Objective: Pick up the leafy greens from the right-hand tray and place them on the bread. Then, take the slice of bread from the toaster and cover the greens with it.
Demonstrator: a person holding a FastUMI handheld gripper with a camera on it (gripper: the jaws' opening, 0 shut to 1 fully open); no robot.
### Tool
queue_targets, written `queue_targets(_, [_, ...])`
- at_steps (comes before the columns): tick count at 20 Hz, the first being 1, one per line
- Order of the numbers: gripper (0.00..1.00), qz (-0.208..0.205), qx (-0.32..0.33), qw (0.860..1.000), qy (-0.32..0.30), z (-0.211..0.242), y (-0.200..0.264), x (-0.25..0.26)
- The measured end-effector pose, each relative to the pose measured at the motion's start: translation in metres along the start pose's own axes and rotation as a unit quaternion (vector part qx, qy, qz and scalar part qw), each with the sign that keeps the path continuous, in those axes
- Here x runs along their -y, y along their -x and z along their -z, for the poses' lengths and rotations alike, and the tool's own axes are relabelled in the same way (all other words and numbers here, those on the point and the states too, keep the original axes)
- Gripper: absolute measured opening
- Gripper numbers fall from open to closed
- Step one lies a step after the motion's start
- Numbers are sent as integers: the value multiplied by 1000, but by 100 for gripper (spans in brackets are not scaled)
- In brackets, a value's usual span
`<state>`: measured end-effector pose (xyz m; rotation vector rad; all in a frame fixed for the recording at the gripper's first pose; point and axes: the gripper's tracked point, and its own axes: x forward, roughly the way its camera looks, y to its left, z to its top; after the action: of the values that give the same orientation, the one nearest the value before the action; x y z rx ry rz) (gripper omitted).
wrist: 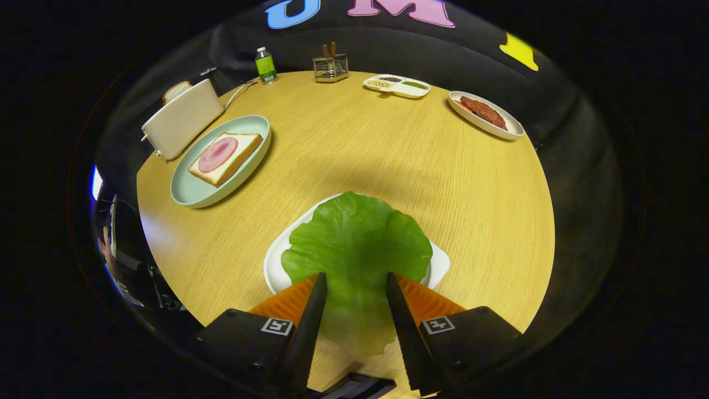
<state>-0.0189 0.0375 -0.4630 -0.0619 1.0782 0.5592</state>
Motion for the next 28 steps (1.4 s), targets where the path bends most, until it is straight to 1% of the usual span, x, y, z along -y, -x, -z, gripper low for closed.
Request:
queue_targets(1, [66, 2, 4, 1000, 0, -1, 1, 2])
queue_targets(4, [12, 2, 27, 1000, 0, -4, 2, -1])
queue_targets(5, [11, 7, 26, 1000, -4, -2, 0, -1])
queue_targets(6, [8, 9, 23, 1000, -15, -1, 2, 0])
queue_targets(7, [8, 9, 22, 999, -27, -3, 7, -1])
queue_targets(9, [8, 5, 43, 998, -40, -17, 23, -7])
queue_targets(12, [8, 9, 76, 997, -33, -41, 51, -14])
queue_targets(15, [8, 2, 105, 994, -29, -67, 78, -35])
queue_targets(19, [8, -13, 130, 991, -21, -98, 100, -72])
queue_targets(23, [7, -32, 144, 989, -11, -126, 106, -110])
queue_targets(28, [7, -52, 156, 986, 12, -165, 98, -160])
